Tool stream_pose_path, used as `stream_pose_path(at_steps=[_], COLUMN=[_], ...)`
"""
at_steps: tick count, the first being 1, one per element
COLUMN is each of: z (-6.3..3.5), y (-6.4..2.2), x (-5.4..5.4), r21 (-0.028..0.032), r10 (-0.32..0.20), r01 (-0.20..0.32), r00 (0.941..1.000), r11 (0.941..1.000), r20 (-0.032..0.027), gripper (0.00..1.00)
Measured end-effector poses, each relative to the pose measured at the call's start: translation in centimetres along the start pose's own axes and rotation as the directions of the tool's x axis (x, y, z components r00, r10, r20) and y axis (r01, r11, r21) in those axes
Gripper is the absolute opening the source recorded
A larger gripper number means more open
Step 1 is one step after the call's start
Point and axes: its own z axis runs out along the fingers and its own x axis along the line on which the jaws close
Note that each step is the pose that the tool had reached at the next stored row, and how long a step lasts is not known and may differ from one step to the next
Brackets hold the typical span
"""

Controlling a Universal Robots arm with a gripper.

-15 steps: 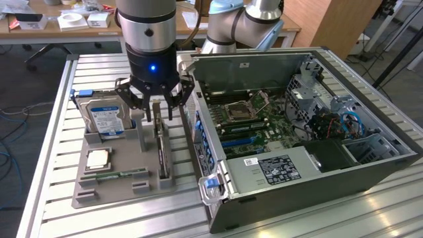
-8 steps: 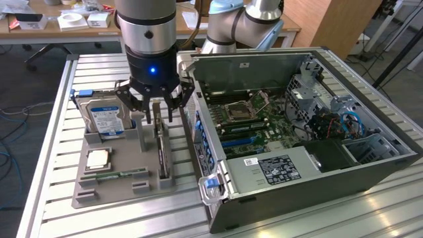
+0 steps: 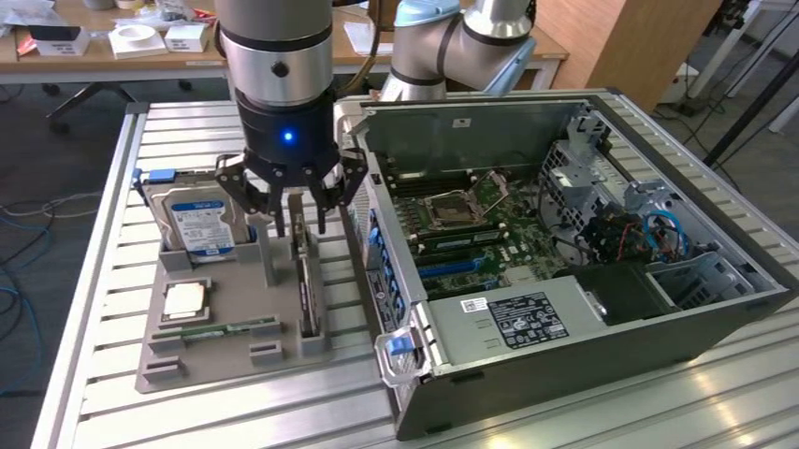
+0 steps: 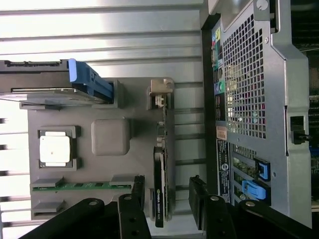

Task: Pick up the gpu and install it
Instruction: 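Pick up the gpu and move the gpu toward the slot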

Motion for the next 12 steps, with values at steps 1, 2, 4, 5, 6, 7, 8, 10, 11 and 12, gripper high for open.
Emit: stream_pose_path(at_steps=[1,2,4,5,6,7,8,10,11,12], z=[0.16,0.33,0.69,0.88,1.05,1.23,1.39,1.66,1.79,1.92], y=[-0.02,-0.03,-0.05,-0.06,-0.08,-0.09,-0.11,-0.13,-0.13,-0.14], x=[0.0,0.0,0.0,0.0,0.0,0.0,0.0,0.0,0.0,0.0], r21=[0.0001,0.0001,0.0001,0.0001,0.0002,0.0002,0.0002,0.0003,0.0002,0.0003], r10=[0.0,0.0,0.0,0.0,0.0,0.0,0.0,0.0,0.0,0.0], r01=[0.0,0.0,0.0,0.0,0.0,0.0,0.0,0.0,0.0,0.0], r00=[1.0,1.0,1.0,1.0,1.0,1.0,1.0,1.0,1.0,1.0], r11=[1.0,1.0,1.0,1.0,1.0,1.0,1.0,1.0,1.0,1.0], r20=[-0.0001,-0.0001,-0.0002,-0.0004,-0.0006,-0.0006,-0.0007,-0.0011,-0.0012,-0.0013], gripper=[0.49,0.49,0.49,0.49,0.49,0.49,0.49,0.49,0.49,0.49])
